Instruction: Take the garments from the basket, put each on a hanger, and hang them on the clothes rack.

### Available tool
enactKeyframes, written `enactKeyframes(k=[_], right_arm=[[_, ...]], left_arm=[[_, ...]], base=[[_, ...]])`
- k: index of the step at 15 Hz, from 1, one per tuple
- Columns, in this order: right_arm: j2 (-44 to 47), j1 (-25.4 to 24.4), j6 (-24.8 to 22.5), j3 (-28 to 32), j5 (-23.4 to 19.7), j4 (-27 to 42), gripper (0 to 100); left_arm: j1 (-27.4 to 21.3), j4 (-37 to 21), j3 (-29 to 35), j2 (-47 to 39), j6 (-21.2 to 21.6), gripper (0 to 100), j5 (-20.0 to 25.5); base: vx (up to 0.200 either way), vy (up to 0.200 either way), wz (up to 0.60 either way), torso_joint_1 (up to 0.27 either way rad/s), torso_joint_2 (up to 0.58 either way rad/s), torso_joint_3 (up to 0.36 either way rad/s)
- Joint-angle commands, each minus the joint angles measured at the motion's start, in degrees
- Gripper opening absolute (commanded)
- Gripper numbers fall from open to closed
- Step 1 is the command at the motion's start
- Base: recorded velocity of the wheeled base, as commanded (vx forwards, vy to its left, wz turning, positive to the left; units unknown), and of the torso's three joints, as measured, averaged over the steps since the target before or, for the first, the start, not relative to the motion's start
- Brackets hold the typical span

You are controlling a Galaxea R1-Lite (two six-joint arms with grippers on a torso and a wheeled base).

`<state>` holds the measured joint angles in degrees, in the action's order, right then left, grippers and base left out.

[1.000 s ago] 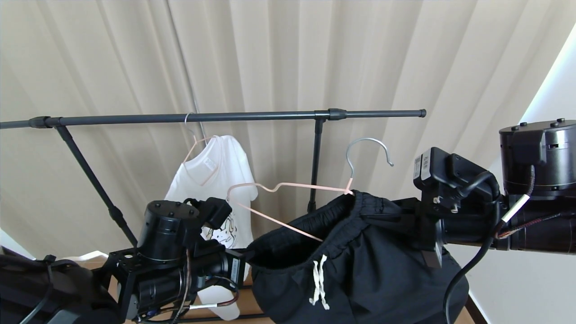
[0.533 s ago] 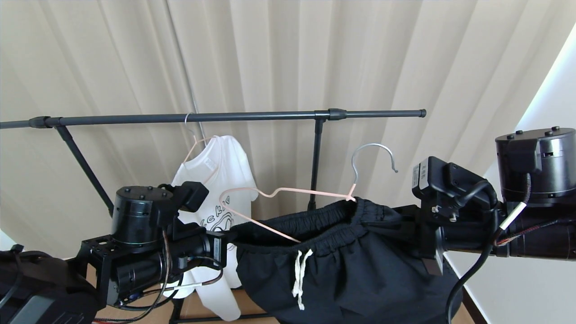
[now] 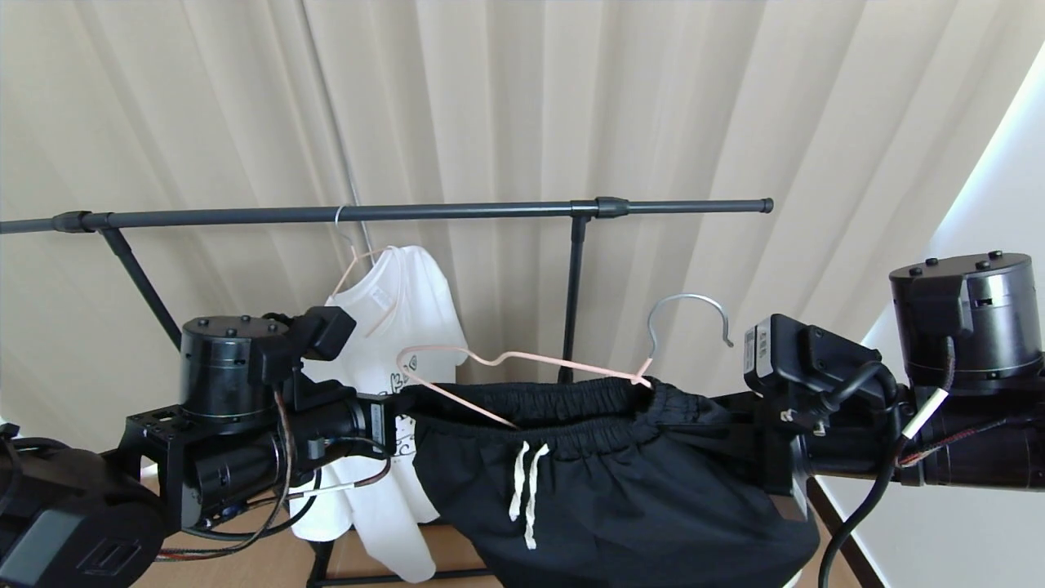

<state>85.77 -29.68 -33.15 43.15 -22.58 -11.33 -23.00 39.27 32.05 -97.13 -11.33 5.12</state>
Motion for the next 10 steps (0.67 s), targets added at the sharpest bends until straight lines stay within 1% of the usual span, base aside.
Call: enactKeyframes(k=[1, 3, 6, 8, 10], right_arm=[[0.10, 0.15, -0.08, -0.26, -0.01, -0.01, 0], [0.10, 0.06, -0.16, -0.62, 0.08, 0.08, 0], [0.36, 0.06, -2.27, -1.41, 0.08, 0.08, 0], [0.45, 0.06, -2.54, -1.58, 0.25, 0.16, 0], [1.24, 0.15, -3.33, -1.67, 0.43, 0.25, 0]], left_arm=[[1.21, 0.02, 0.73, -0.25, -0.01, 0, 0.15], [1.82, 0.02, 1.70, -0.42, -0.01, 0, 0.15], [1.91, -0.07, 2.58, -0.42, -0.01, 0, 0.15], [2.35, -0.15, 2.93, -0.34, -0.01, 0, 0.15], [2.61, -0.24, 2.93, -0.25, 0.78, 0, 0.15]], base=[[0.000, 0.000, 0.00, 0.000, 0.00, 0.000], [0.000, 0.000, 0.00, 0.000, 0.00, 0.000], [0.000, 0.000, 0.00, 0.000, 0.00, 0.000], [0.000, 0.000, 0.00, 0.000, 0.00, 0.000], [0.000, 0.000, 0.00, 0.000, 0.00, 0.000]])
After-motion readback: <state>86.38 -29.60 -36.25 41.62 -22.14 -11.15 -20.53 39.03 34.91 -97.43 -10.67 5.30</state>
